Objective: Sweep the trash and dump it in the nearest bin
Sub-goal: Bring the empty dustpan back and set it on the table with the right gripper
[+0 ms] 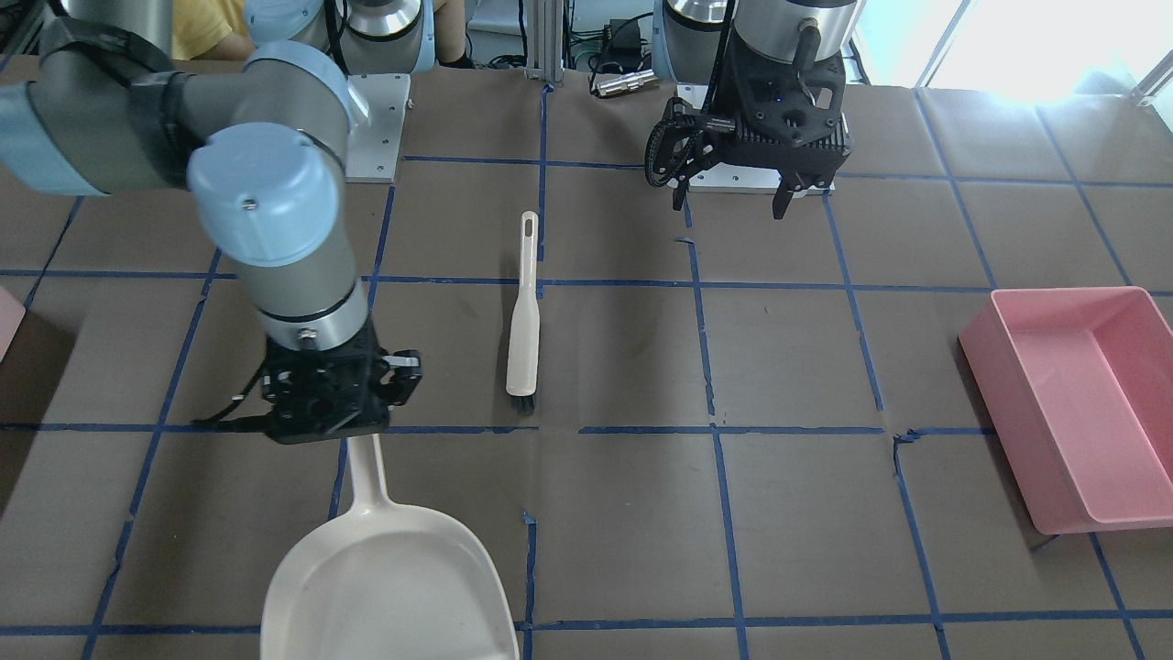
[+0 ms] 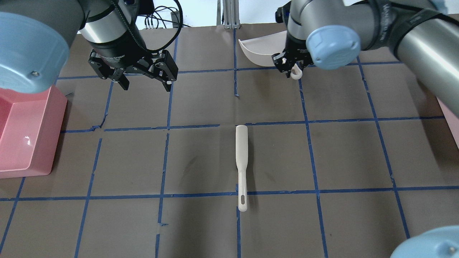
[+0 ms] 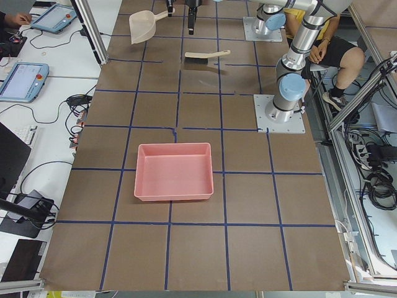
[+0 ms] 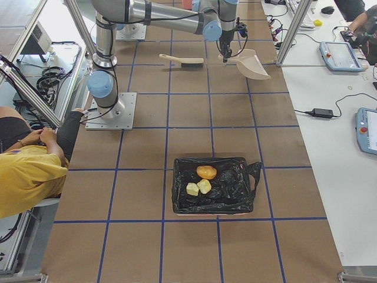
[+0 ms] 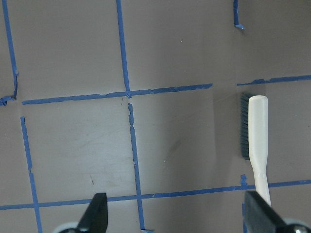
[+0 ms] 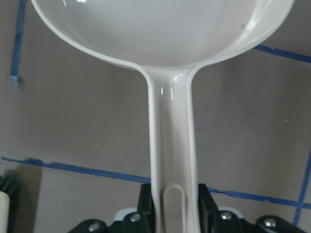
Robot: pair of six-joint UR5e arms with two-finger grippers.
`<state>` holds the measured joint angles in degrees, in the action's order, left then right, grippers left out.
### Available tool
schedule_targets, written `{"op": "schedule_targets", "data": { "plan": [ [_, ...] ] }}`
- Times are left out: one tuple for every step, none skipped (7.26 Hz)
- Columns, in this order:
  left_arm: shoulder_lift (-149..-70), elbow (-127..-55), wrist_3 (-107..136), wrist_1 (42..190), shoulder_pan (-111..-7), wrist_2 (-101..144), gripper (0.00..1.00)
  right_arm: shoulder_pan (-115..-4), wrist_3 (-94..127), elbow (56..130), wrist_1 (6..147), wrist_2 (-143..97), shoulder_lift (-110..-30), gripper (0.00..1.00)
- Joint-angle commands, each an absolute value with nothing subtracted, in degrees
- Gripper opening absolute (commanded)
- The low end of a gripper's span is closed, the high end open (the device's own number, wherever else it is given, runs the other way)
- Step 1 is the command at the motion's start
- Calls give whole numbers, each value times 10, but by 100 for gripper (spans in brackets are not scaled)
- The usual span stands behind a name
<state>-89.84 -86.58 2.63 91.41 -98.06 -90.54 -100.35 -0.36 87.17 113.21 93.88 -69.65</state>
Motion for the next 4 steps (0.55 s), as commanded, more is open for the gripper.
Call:
{"op": "schedule_targets", "data": {
  "plan": [
    [-897, -867, 19, 914, -979, -906, 100, -1084, 99, 896, 1258, 944, -639, 0],
    [-897, -867, 20, 914, -979, -907, 100, -1108, 123, 892, 1268, 953, -616, 0],
    [-897, -867, 20, 914, -979, -906, 100, -1120, 140, 893, 1269, 971, -614, 0],
    [-897, -867, 20, 914, -979, -907, 100, -1122, 150, 895, 1268, 970, -607, 0]
  ]
}}
